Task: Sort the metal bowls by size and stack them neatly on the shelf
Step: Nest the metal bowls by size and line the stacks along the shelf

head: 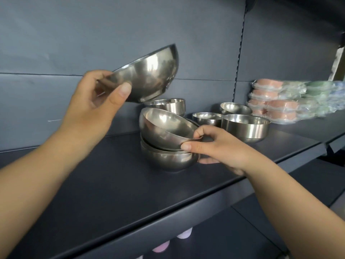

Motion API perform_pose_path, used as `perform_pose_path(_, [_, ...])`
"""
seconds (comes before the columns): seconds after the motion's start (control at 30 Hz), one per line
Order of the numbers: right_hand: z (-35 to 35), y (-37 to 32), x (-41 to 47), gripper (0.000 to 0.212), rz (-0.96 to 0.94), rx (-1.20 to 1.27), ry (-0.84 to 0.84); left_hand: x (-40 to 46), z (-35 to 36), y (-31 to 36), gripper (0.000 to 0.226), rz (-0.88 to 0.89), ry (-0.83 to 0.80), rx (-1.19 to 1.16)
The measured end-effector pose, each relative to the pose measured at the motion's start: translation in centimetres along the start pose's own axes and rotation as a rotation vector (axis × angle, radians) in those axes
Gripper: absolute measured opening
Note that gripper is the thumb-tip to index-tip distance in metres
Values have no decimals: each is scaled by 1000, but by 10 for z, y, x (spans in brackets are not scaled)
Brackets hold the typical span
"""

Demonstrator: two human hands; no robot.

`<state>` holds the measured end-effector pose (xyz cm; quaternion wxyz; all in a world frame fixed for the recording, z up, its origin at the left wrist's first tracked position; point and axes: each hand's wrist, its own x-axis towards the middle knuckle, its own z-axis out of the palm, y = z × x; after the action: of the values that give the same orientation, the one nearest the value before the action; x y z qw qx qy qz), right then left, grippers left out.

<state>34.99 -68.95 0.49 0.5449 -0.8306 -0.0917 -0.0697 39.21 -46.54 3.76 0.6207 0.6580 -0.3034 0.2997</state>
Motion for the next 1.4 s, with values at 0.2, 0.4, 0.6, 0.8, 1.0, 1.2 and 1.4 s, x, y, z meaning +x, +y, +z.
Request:
perform_pose_path(0.2, [13,1,0,93,-24,153,-59,-10,3,5,38,-22,-275,180])
perform_pose_path(0.4, [22,11,2,103,-93,269,-42,-12,1,4,42,-127,-393,252])
perform_pose_path(0.6, [23,20,7,27,-280,341,-3,-12,-2,-3,67,-287,-485,302])
perform_pose_path(0.8, [18,23,16,33,-312,252,2,-13,2,-10,70,-334,-421,217])
perform_pose_path(1.0, [21,21,15,22,-298,125,85,-13,2,-15,70,-355,-380,131])
perform_pose_path(1.2, [25,17,18,27,-289,71,146,-13,4,-17,86,-386,-344,13])
perform_pose_path(1.4, [28,15,19,46,-253,-6,200,-11,2,-21,116,-403,-375,-32])
